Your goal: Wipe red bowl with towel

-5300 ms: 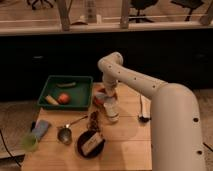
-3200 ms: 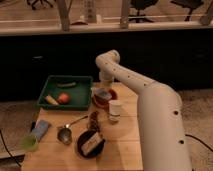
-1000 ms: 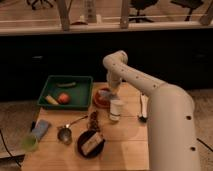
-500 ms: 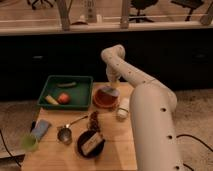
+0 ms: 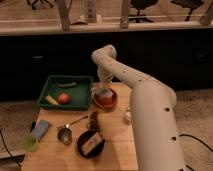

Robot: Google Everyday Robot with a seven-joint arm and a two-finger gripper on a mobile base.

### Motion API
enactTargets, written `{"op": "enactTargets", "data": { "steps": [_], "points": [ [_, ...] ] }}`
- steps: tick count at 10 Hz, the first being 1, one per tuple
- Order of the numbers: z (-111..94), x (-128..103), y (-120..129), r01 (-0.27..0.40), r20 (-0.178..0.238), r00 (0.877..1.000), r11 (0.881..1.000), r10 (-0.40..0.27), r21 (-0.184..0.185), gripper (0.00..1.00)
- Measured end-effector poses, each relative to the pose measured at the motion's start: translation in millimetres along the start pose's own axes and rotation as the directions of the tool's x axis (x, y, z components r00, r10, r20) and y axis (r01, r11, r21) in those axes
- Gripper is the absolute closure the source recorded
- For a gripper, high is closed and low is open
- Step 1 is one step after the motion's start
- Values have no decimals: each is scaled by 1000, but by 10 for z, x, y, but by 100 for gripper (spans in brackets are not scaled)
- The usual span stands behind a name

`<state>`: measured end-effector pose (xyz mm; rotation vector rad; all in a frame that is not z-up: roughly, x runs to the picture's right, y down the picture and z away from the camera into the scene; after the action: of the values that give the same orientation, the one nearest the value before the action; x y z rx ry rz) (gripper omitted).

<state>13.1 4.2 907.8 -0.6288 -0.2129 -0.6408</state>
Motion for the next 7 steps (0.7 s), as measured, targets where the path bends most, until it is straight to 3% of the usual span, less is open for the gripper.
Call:
{"op": "enactTargets", "data": {
  "steps": [2, 4, 7],
  "points": [
    [-6, -172, 220, 42, 6, 999, 999, -42, -8, 99],
    [42, -198, 355, 47, 6, 999, 999, -47, -27, 99],
    [82, 190, 424, -31, -30, 999, 998, 29, -48, 99]
  ]
}}
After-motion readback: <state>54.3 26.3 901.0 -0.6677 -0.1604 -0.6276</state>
